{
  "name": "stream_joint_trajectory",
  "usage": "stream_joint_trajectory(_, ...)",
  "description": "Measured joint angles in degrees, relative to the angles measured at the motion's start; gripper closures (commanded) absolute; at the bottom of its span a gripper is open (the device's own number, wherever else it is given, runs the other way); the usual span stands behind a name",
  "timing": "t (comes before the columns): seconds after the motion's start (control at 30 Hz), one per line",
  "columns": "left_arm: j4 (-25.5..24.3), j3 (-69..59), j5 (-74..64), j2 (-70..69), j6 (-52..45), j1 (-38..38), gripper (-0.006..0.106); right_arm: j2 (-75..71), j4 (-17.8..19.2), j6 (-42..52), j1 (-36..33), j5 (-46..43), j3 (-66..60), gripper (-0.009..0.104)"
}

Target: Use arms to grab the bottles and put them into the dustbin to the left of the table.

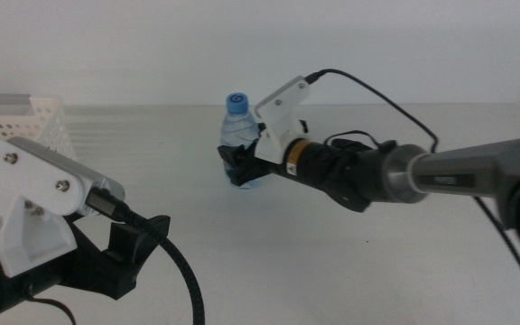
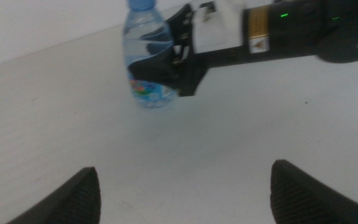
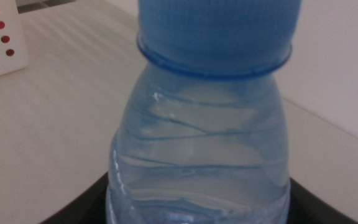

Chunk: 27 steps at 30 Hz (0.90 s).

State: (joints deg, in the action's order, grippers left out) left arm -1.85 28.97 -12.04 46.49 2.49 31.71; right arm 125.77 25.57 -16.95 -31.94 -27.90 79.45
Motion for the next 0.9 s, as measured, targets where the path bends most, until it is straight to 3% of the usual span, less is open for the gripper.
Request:
stream_joint_trajectory(0.3, 0.0, 0.0, 0.0, 0.0, 0.0, 0.0, 0.01, 4.63, 4.4, -5.83, -0.75, 1.34, 6.85, 0.094)
stream_joint_trajectory(0.4, 0.0, 0.0, 0.0, 0.0, 0.0, 0.0, 0.01, 4.68, 5.47, -6.03, -0.75, 1.34, 6.91, 0.088)
stream_joint_trajectory(0.5, 0.0, 0.0, 0.0, 0.0, 0.0, 0.0, 0.01, 4.68, 6.44, -6.21, -0.75, 1.51, 6.98, 0.074)
stream_joint_trajectory(0.77, 0.0, 0.0, 0.0, 0.0, 0.0, 0.0, 0.01, 4.37, 6.89, -7.25, -0.86, 2.87, 7.08, 0.016)
stream_joint_trajectory(0.9, 0.0, 0.0, 0.0, 0.0, 0.0, 0.0, 0.01, 1.58, 7.67, -9.83, -0.97, 5.43, 6.15, 0.009)
